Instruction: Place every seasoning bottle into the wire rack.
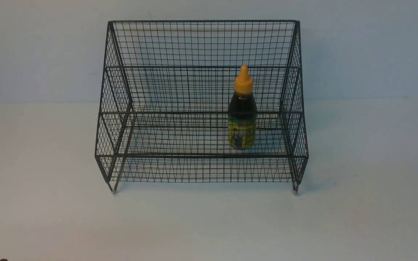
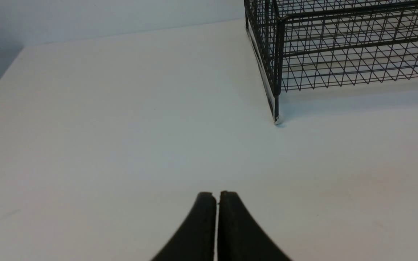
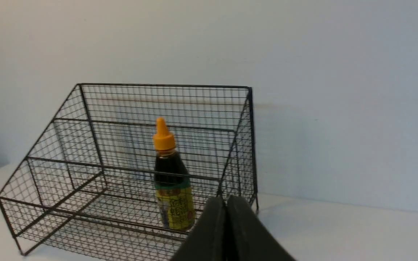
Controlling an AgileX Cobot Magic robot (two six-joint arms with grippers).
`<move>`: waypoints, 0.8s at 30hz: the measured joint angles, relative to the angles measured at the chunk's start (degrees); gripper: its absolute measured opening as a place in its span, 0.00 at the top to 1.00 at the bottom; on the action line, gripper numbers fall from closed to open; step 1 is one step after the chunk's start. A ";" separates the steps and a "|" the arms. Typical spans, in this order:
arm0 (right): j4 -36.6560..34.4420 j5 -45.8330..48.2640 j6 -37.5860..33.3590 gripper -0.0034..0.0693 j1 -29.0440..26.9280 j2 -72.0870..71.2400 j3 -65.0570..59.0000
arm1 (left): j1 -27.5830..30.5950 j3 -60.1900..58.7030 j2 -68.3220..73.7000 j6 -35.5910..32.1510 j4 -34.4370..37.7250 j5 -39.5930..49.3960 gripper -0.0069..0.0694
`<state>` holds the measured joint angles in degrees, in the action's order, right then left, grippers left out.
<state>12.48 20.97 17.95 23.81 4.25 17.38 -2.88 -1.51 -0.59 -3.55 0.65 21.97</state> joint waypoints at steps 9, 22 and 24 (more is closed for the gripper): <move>-4.88 -11.09 -3.78 0.97 0.00 -0.30 -5.10 | 0.00 0.00 0.00 0.00 0.00 0.00 0.92; -4.88 -11.50 -3.94 0.97 0.00 -0.30 -5.10 | 0.00 0.00 0.00 0.00 0.00 0.00 0.92; -4.88 -11.50 -3.98 0.97 0.00 -0.30 -5.10 | 0.00 0.00 0.00 0.00 0.00 0.00 0.92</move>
<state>7.60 9.47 13.98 23.81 3.96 12.27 -2.88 -1.51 -0.59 -3.55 0.65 21.97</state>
